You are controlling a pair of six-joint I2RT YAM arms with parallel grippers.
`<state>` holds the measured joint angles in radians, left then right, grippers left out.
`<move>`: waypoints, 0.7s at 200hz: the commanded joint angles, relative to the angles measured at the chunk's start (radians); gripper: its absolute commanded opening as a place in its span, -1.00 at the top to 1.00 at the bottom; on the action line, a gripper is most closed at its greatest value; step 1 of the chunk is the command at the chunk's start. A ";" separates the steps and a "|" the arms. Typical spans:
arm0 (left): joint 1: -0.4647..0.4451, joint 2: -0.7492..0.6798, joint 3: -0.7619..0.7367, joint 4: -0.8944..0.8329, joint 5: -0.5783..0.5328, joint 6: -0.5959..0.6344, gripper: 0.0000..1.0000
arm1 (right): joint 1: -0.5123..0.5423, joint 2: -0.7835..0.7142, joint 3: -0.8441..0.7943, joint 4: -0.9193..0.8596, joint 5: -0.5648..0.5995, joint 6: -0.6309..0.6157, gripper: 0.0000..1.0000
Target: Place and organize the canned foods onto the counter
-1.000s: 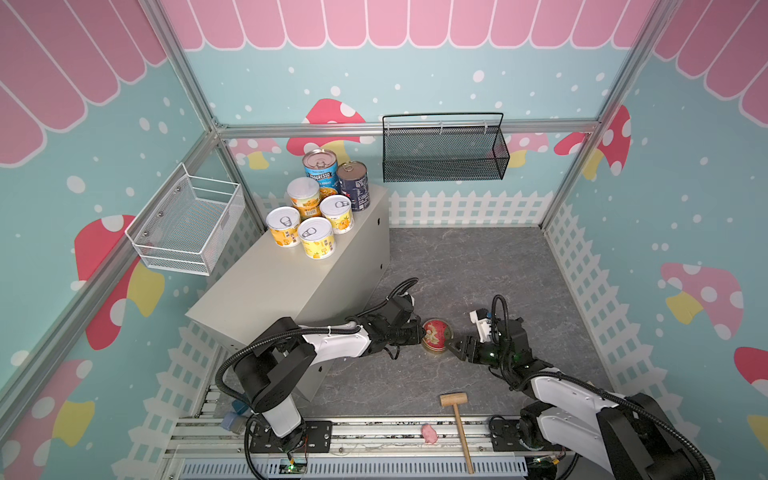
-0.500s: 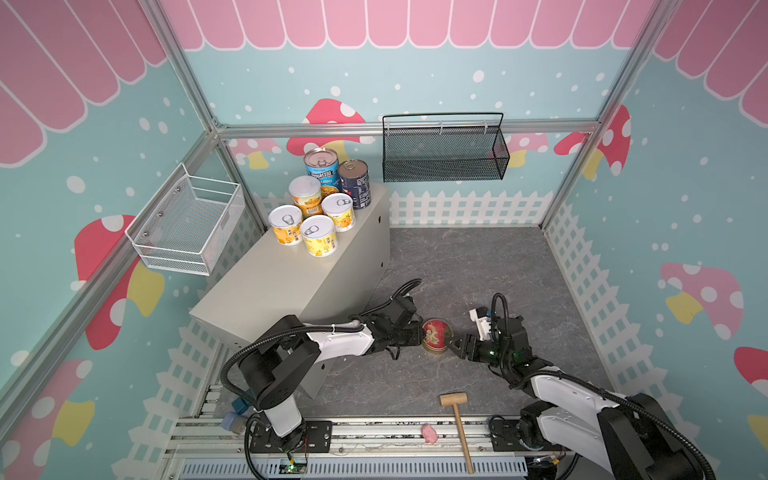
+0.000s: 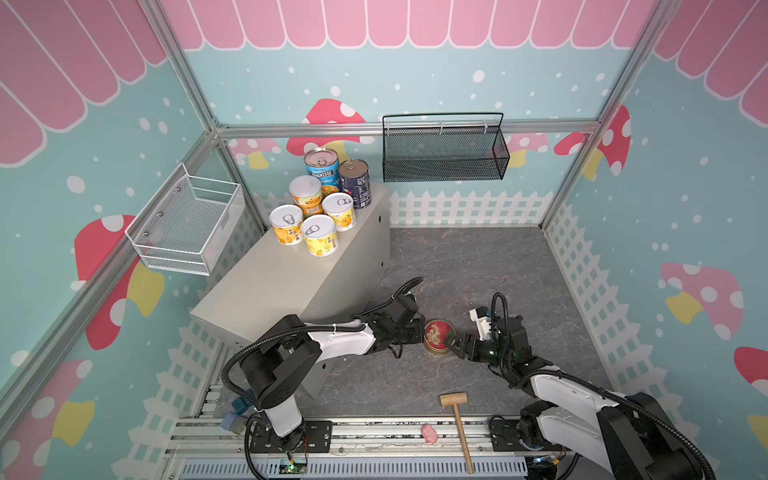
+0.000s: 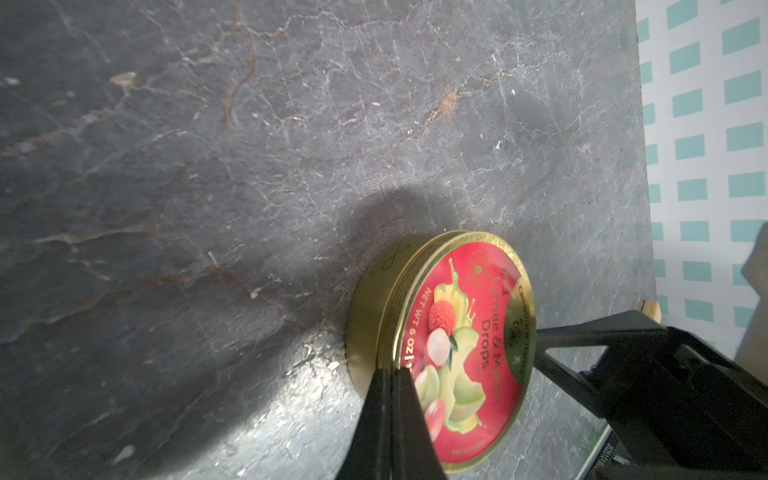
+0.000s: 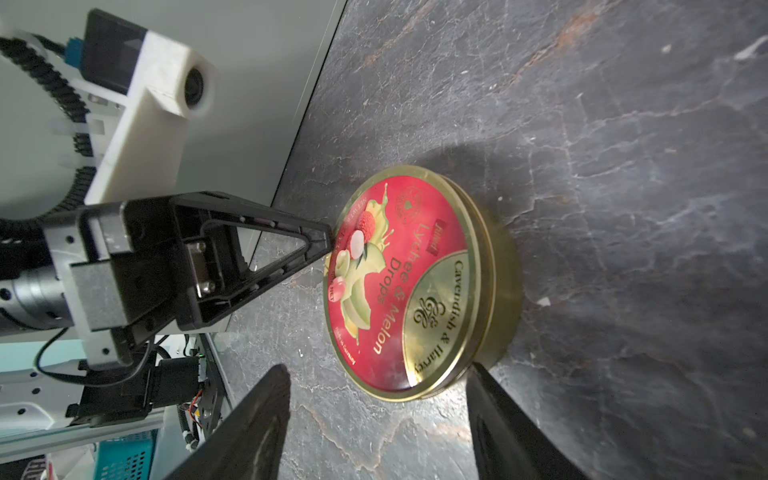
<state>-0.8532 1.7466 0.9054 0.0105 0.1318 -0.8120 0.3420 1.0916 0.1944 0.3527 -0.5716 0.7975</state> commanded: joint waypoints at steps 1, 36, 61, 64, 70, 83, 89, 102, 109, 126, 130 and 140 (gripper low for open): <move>-0.007 0.117 -0.020 -0.058 -0.028 -0.016 1.00 | -0.001 0.013 0.020 -0.009 0.013 -0.008 -0.40; -0.002 0.128 -0.024 -0.061 -0.029 -0.024 1.00 | -0.003 0.011 0.016 -0.010 0.023 0.000 -0.41; 0.005 0.129 -0.031 -0.063 -0.035 -0.029 1.00 | -0.003 0.008 0.011 -0.015 0.026 -0.001 -0.41; 0.005 0.129 -0.032 -0.063 -0.035 -0.030 1.00 | -0.003 0.008 0.011 -0.015 0.027 0.000 -0.41; 0.006 0.126 -0.033 -0.061 -0.035 -0.030 1.00 | -0.003 0.008 0.010 -0.017 0.026 0.000 -0.41; 0.010 0.125 -0.034 -0.064 -0.037 -0.030 1.00 | -0.003 0.006 0.008 -0.016 0.027 0.000 -0.41; 0.011 0.125 -0.034 -0.063 -0.037 -0.029 1.00 | -0.003 0.006 0.007 -0.017 0.027 0.000 -0.41; 0.013 0.128 -0.034 -0.064 -0.035 -0.029 1.00 | -0.003 0.007 0.004 -0.016 0.026 -0.001 -0.42; 0.015 0.129 -0.035 -0.064 -0.035 -0.029 1.00 | -0.004 0.005 0.004 -0.016 0.025 0.000 -0.42; 0.016 0.131 -0.037 -0.064 -0.037 -0.030 1.00 | -0.003 0.005 0.002 -0.016 0.022 0.001 -0.42; 0.017 0.131 -0.039 -0.064 -0.038 -0.030 1.00 | -0.004 0.007 0.001 -0.015 0.021 0.002 -0.43; 0.019 0.131 -0.040 -0.065 -0.038 -0.030 1.00 | -0.003 0.005 -0.002 -0.016 0.022 0.003 -0.43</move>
<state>-0.8482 1.7481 0.9039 0.0128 0.1322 -0.8303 0.3405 1.1000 0.1944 0.3424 -0.5564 0.7975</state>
